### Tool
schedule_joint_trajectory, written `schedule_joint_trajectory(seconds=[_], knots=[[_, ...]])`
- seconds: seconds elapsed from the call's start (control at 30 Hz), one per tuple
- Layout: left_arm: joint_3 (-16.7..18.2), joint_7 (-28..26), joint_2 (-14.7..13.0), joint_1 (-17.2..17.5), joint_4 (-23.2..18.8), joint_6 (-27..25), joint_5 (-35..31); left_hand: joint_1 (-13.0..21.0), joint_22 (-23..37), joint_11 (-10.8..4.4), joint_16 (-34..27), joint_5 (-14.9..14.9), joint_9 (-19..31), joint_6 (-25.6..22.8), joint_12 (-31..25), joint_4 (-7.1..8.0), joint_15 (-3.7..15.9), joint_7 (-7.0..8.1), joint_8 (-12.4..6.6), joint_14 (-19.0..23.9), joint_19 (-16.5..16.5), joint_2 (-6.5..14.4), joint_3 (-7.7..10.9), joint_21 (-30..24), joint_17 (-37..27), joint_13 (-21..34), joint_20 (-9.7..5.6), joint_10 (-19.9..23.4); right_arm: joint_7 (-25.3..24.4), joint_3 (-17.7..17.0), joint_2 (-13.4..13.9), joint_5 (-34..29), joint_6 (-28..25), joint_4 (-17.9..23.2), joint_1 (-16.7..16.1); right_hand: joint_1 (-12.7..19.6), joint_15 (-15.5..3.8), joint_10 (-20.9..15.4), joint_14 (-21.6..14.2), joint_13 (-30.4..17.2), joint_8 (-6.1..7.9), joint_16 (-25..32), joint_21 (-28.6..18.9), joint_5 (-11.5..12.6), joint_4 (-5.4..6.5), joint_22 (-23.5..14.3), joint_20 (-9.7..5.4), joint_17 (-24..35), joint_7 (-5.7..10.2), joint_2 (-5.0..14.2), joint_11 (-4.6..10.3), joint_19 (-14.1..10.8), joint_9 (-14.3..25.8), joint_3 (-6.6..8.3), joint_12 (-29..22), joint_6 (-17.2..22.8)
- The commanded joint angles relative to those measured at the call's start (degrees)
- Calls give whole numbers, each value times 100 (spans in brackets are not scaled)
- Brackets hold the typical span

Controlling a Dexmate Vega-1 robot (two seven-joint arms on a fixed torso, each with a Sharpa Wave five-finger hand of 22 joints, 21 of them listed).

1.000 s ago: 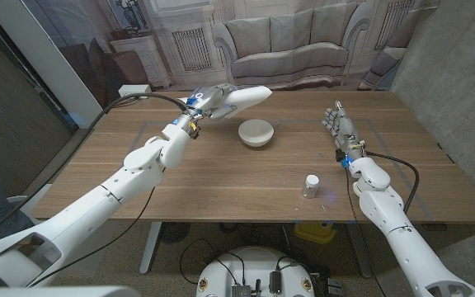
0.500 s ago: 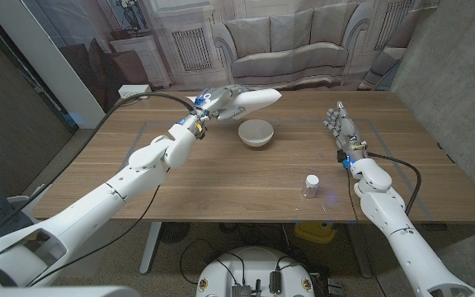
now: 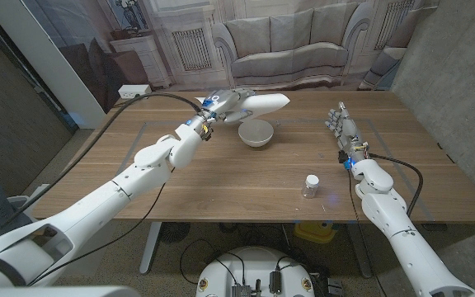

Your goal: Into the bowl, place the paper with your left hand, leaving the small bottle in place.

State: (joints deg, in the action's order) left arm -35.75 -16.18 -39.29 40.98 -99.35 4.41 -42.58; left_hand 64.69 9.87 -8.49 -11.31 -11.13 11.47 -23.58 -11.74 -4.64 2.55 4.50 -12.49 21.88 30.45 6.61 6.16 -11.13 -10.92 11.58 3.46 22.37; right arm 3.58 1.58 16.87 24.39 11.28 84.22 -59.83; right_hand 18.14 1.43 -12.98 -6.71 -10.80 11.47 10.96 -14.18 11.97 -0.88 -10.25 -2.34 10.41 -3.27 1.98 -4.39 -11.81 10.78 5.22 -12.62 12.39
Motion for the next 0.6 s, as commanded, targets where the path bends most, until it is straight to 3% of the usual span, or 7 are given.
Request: schedule_joint_trajectory(seconds=[0.03, 0.6], knots=[[-211, 129, 124, -177, 217, 210, -19, -34, 8, -4, 13, 5, 15, -28, 7, 18, 542, 4, 15, -9, 9, 6, -7, 18, -10, 22, -7, 7, -29, -36, 15, 29, 21, 64, -74, -5, -6, -58, -4, -10, -15, -22, 5, -26, -34, -25, -107, 18, -20, 34, -1, -50, 19, 4, 6, 44], [-393, 243, 319, -285, 519, 362, -19, -38, 7, 6, 36, 5, 15, -14, 27, 20, 495, 15, 30, -78, -116, 15, -5, 48, -9, 22, -10, -45, -14, -65, 36, 84, -3, 68, -104, -1, -3, -63, -3, -10, -18, -24, 32, -25, -43, -26, -108, 17, -19, 43, -2, -57, 19, -1, 4, 36]])
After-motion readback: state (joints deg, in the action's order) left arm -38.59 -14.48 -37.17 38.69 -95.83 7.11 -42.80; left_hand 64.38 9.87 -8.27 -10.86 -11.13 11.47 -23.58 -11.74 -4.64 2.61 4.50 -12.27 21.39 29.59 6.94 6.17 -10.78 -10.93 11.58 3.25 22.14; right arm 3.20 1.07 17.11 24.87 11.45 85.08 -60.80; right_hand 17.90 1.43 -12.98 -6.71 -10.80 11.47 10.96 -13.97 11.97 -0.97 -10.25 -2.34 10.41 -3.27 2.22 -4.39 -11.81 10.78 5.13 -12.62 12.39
